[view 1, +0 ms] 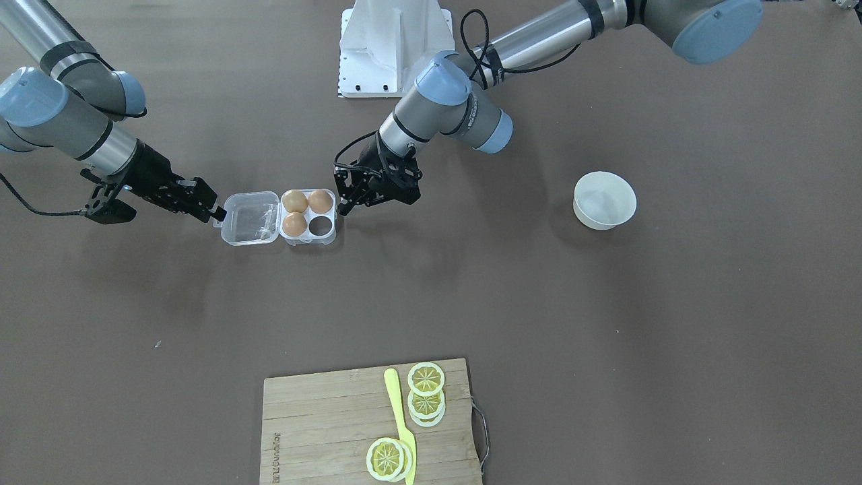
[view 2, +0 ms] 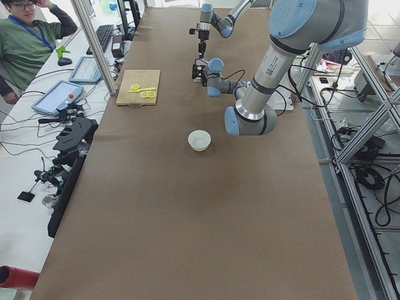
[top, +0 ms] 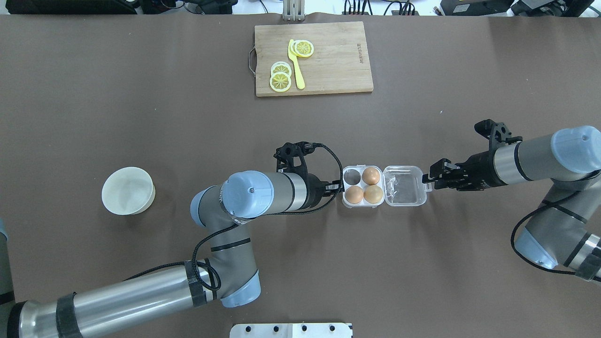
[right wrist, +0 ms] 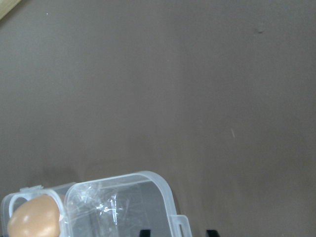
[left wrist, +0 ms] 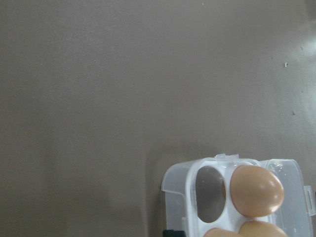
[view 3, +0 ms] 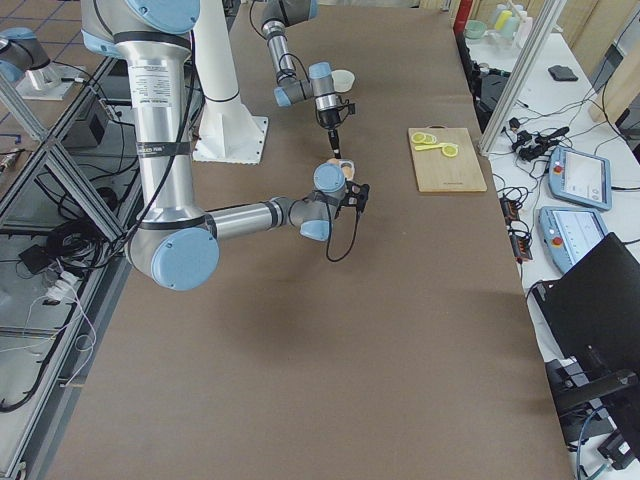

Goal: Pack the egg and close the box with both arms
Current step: 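Grasp the edge of the clear lid with the right gripper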

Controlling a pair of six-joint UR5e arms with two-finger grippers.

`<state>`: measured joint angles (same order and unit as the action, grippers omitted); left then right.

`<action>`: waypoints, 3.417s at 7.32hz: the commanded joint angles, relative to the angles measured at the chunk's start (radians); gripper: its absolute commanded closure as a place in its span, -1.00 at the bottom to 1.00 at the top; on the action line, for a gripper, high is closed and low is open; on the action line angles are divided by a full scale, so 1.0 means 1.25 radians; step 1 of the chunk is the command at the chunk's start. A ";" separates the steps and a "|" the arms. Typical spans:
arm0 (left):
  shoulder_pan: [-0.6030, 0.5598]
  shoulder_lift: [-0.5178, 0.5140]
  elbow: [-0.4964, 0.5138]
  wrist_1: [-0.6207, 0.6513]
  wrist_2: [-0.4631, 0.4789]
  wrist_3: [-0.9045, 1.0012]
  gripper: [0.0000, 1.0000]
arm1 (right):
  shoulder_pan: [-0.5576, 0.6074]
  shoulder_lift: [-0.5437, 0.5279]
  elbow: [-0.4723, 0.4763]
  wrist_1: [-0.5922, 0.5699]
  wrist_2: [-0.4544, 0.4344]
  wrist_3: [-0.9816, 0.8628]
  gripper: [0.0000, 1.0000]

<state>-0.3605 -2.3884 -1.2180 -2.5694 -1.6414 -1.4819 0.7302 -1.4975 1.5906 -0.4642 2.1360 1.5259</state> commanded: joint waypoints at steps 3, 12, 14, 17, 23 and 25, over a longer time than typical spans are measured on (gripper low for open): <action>0.000 0.001 0.000 0.000 0.000 0.001 1.00 | -0.001 -0.002 -0.069 0.137 0.001 0.005 0.38; 0.000 0.005 0.000 -0.002 -0.001 0.002 1.00 | -0.002 -0.001 -0.064 0.138 -0.001 0.008 0.55; 0.000 0.006 -0.001 -0.004 0.000 0.002 1.00 | -0.004 -0.001 -0.066 0.138 -0.003 0.008 0.51; 0.000 0.007 -0.001 -0.005 -0.001 0.002 1.00 | -0.007 0.000 -0.067 0.138 -0.004 0.008 0.45; 0.000 0.009 -0.001 -0.006 -0.001 0.002 1.00 | -0.007 0.003 -0.061 0.138 -0.001 0.019 1.00; 0.000 0.009 -0.002 -0.006 -0.001 0.002 1.00 | -0.007 0.004 -0.054 0.138 0.004 0.020 1.00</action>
<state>-0.3605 -2.3777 -1.2206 -2.5772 -1.6429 -1.4788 0.7209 -1.4938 1.5179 -0.2915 2.1378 1.5495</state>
